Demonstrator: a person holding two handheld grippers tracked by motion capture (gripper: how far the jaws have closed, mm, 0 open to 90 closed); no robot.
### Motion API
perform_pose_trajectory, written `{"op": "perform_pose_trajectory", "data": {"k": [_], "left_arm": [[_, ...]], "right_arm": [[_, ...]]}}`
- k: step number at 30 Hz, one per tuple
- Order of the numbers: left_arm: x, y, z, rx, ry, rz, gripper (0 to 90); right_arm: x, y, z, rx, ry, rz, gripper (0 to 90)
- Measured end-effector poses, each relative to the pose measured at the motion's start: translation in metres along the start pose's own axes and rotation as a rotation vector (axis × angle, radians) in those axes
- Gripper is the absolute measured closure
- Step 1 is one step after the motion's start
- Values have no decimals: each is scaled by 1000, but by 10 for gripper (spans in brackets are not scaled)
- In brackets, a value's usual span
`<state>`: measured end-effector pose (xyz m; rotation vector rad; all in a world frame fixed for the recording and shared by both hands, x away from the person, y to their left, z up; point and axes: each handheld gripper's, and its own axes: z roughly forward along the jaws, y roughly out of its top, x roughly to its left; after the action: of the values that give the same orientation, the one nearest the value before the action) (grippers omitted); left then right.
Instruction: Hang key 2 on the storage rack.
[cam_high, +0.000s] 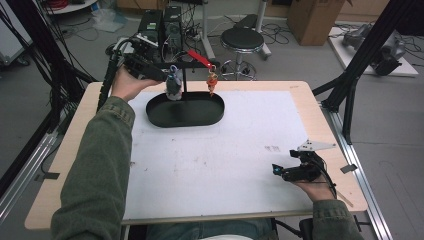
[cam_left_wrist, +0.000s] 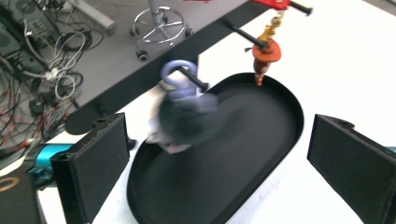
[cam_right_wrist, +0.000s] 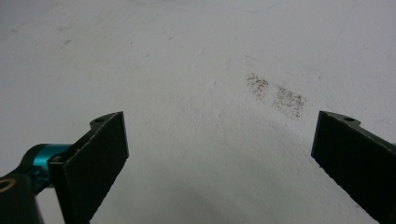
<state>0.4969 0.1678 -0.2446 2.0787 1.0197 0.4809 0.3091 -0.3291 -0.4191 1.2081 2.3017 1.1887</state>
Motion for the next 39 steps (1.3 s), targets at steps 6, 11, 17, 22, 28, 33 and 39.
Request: {"op": "perform_pose_trajectory", "data": {"k": [6,11,17,22,28,33,39], "left_arm": [[-3,-6,-6,-8,-13,6,18],[-4,-19,-12,-22,-23,1,17],[-4,-39,-17,-41,-49,-6,17],[0,-60,-22,-58,-55,-20,17],[3,-81,-29,-67,-53,-32,17],[0,-94,-33,-66,-61,-33,17],[-2,-107,-35,-48,-59,-26,17]], "right_arm": [[0,0,-1,-6,-6,2,29],[-1,0,-2,-12,-13,6,29],[0,0,-2,-11,-18,7,29],[0,-1,-1,-7,-22,9,29],[-1,-1,0,-4,-26,10,28],[0,-1,1,0,-27,9,28],[0,0,1,0,-29,6,28]]}}
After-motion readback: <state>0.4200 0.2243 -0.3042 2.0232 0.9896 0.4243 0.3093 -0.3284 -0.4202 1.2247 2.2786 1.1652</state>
